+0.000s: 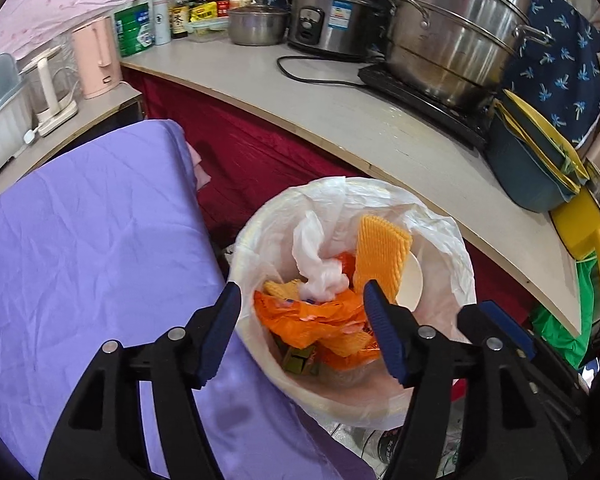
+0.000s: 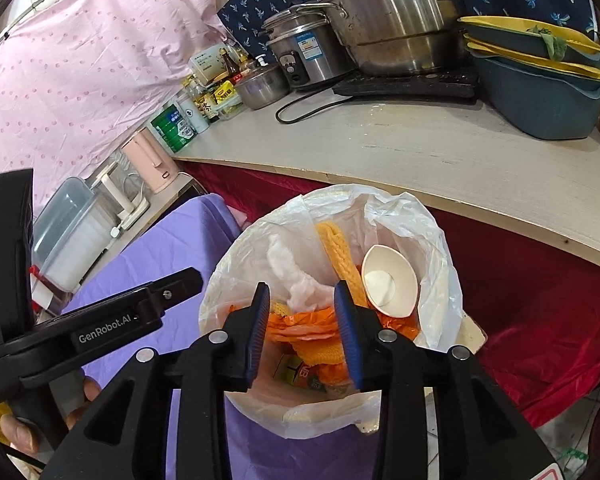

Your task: Collect trash

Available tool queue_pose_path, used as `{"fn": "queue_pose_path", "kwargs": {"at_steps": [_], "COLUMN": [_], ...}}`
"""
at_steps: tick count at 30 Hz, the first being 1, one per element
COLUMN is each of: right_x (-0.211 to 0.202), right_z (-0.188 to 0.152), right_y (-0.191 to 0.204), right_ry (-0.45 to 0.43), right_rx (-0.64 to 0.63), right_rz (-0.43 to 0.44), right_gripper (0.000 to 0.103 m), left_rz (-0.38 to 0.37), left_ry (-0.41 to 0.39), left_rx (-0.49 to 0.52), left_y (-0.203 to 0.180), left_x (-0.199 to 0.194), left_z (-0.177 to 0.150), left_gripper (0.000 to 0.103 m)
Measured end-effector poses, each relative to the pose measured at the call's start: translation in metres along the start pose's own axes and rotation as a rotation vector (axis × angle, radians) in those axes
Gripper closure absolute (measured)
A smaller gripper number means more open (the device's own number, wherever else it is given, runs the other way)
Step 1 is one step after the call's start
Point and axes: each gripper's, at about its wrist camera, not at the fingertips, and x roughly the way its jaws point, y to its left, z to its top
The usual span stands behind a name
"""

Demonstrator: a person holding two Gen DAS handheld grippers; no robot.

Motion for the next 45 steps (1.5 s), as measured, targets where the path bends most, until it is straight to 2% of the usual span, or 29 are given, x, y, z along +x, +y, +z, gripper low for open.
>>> {"fn": "queue_pose_path", "kwargs": {"at_steps": [4, 8, 12, 13, 21, 23, 24, 29, 30, 45], "right_x": [-0.015, -0.031, -0.049, -0.053, -0.081, -0.086, -0.088, -0.097, -0.098, -0.102], "right_z": [-0.003, -0.006, -0.012, -0.014, -0.037, -0.041, -0.042, -0.046, -0.046, -0.053], "right_y": [0.005, 0.013, 0.026, 0.028, 0.049, 0.051, 0.051, 0.05, 0.05, 0.048], "right_ry": [-0.012, -0.023, -0.028, -0.028, -0.012, -0.009, -0.007, -0.004, -0.001, -0.002], "right_rx": [-0.01, -0.037, -0.091, -0.1, -0.195, -0.206, -0.207, -0.209, -0.214, -0.234], "right_rz": [-0.008, -0.018, -0.042, -0.041, -0.096, -0.107, -0.109, -0.117, -0.122, -0.134], "right_gripper": [0.06, 0.049, 0.038, 0.035, 0.025, 0.023, 0.018, 0.015, 0.005, 0.006], "left_rz": [0.043, 0.084, 0.136, 0.154, 0.235, 0.25, 0.256, 0.268, 0.269, 0.301], "left_ry": [-0.02, -0.044, -0.063, -0.066, -0.094, -0.099, -0.096, -0.082, -0.074, -0.034], "left_rx": [-0.009, -0.012, -0.013, -0.013, -0.013, -0.013, -0.017, -0.033, -0.033, -0.027], "left_y": [0.008, 0.014, 0.019, 0.021, 0.025, 0.024, 0.025, 0.025, 0.024, 0.015], "left_x": [-0.013, -0.033, -0.053, -0.059, -0.097, -0.104, -0.106, -0.111, -0.111, -0.11], "left_z": [-0.006, -0.017, -0.029, -0.033, -0.06, -0.066, -0.069, -0.077, -0.078, -0.094], "left_gripper": [0.041, 0.039, 0.034, 0.031, 0.014, 0.012, 0.012, 0.009, 0.009, 0.009]}}
